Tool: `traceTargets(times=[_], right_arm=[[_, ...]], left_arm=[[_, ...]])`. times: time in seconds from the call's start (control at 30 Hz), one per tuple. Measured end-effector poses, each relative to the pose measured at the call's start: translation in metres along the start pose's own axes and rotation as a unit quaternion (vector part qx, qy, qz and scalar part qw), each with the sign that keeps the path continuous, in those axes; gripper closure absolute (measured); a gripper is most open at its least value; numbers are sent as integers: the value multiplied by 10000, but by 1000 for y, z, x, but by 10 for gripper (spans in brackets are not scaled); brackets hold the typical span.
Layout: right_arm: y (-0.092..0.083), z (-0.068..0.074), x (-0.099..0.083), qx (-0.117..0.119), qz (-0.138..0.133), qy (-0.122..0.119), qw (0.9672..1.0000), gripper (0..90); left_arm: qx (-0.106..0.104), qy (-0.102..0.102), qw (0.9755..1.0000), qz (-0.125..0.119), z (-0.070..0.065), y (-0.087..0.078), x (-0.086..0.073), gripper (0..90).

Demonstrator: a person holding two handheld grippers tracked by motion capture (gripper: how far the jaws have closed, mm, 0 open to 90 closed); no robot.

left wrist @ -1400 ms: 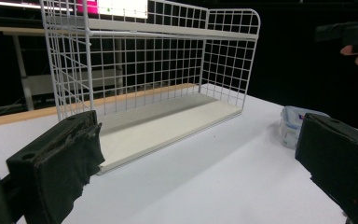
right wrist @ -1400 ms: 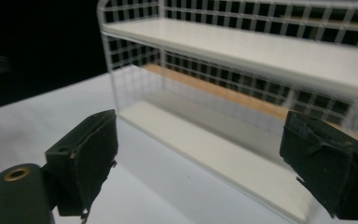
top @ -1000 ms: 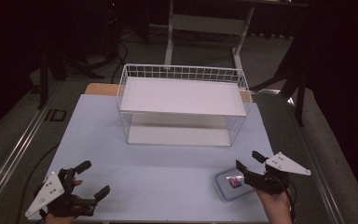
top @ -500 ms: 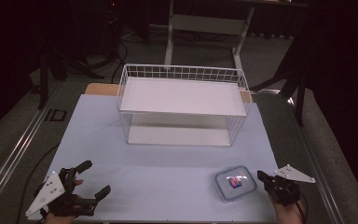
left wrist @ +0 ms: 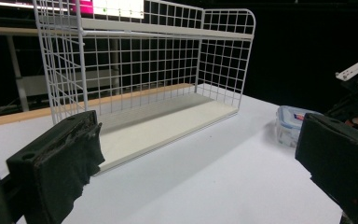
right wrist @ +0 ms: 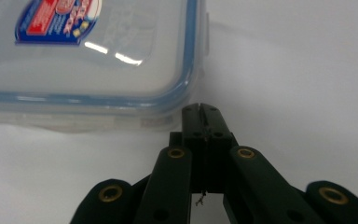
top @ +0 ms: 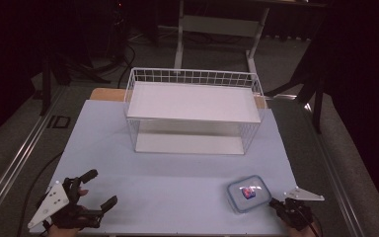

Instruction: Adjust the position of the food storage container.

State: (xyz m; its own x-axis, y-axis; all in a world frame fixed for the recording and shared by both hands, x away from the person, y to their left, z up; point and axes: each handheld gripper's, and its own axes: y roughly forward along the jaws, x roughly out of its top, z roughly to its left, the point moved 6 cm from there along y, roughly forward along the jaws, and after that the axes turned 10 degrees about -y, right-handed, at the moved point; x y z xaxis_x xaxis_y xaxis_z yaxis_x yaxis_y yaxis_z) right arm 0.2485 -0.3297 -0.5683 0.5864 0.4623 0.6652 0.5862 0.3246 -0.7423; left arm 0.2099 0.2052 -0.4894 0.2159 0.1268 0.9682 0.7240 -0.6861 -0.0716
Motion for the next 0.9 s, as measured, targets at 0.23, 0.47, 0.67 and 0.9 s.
traceTargets(times=[0.23,0.47,0.67,0.9], right_arm=[[3,11,7,228,-17,-109,9997,900],[9,18,19,407,-36,-209,9989,900],[21,9,24,348,109,-122,9993,900],[26,27,31,674,95,-195,9975,900]], left_arm=[[-3,-13,10000,0,1,0,0,11],[-2,-4,10000,15,1,0,0,11],[9,-18,10000,27,2,0,-1,11],[22,-17,10000,26,2,1,-1,11]])
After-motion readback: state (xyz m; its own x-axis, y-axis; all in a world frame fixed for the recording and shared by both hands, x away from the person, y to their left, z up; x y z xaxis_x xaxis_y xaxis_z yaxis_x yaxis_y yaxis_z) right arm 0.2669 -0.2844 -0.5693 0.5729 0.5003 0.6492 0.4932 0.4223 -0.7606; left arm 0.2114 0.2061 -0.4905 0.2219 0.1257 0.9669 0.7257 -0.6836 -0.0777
